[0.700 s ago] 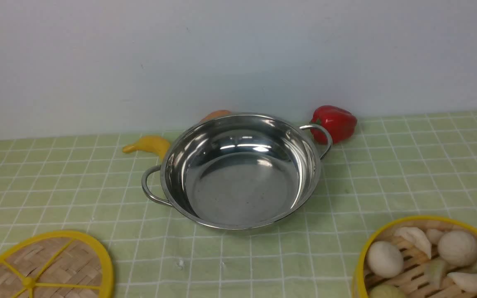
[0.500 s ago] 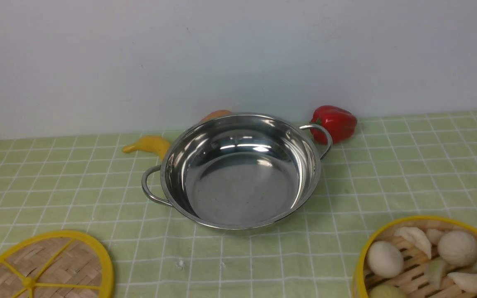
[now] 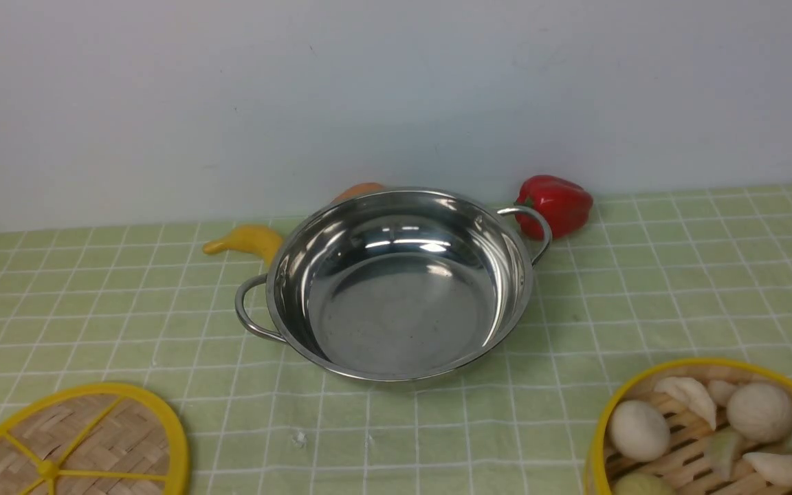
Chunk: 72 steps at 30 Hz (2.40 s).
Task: Place the steamer in the pot on the green tablecloth, and put the lid on the steamer.
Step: 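Reach for and grasp the rim of the bamboo steamer holding the buns with the right gripper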
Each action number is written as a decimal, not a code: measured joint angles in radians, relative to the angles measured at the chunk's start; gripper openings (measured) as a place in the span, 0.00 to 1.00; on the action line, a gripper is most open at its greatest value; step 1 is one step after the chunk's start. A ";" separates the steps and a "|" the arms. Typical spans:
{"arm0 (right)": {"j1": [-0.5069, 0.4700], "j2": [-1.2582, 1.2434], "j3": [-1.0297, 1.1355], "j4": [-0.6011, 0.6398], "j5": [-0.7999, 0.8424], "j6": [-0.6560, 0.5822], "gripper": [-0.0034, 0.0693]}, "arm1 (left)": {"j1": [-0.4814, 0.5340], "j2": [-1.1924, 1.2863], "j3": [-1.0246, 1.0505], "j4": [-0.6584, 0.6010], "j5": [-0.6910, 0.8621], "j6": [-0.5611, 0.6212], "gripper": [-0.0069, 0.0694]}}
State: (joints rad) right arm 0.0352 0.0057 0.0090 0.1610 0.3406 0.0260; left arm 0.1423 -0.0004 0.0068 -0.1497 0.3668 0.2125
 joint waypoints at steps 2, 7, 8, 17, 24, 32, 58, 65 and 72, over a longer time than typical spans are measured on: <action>0.000 0.000 0.000 0.000 0.000 0.000 0.38 | 0.000 0.000 0.000 0.000 0.000 0.000 0.41; 0.000 0.000 0.000 0.030 -0.091 0.027 0.38 | 0.000 0.000 0.000 0.000 0.000 0.000 0.41; 0.000 0.000 -0.009 0.051 -0.110 0.035 0.38 | 0.000 0.000 0.000 0.000 0.000 0.000 0.41; 0.000 -0.006 -0.376 0.099 0.188 0.047 0.38 | 0.000 0.000 0.000 0.000 0.000 -0.001 0.41; 0.000 -0.006 -0.573 0.166 0.561 0.047 0.38 | 0.000 0.000 0.000 0.000 0.000 0.000 0.41; 0.000 -0.006 -0.602 0.396 0.846 0.064 0.38 | 0.000 0.000 0.000 0.000 0.000 0.000 0.41; 0.505 0.979 -0.757 -0.009 0.887 -0.604 0.38 | 0.000 0.000 0.000 0.000 0.000 -0.001 0.41; 0.599 1.119 -0.757 -0.015 0.888 -0.543 0.44 | 0.000 0.000 0.000 0.000 0.000 -0.001 0.41; 0.601 1.229 -0.757 -0.033 0.852 -0.529 0.53 | 0.000 0.000 0.000 0.000 0.000 -0.001 0.41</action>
State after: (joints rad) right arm 0.6366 1.2350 -0.7478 0.1278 1.1930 -0.5027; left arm 0.1423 -0.0004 0.0068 -0.1497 0.3668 0.2116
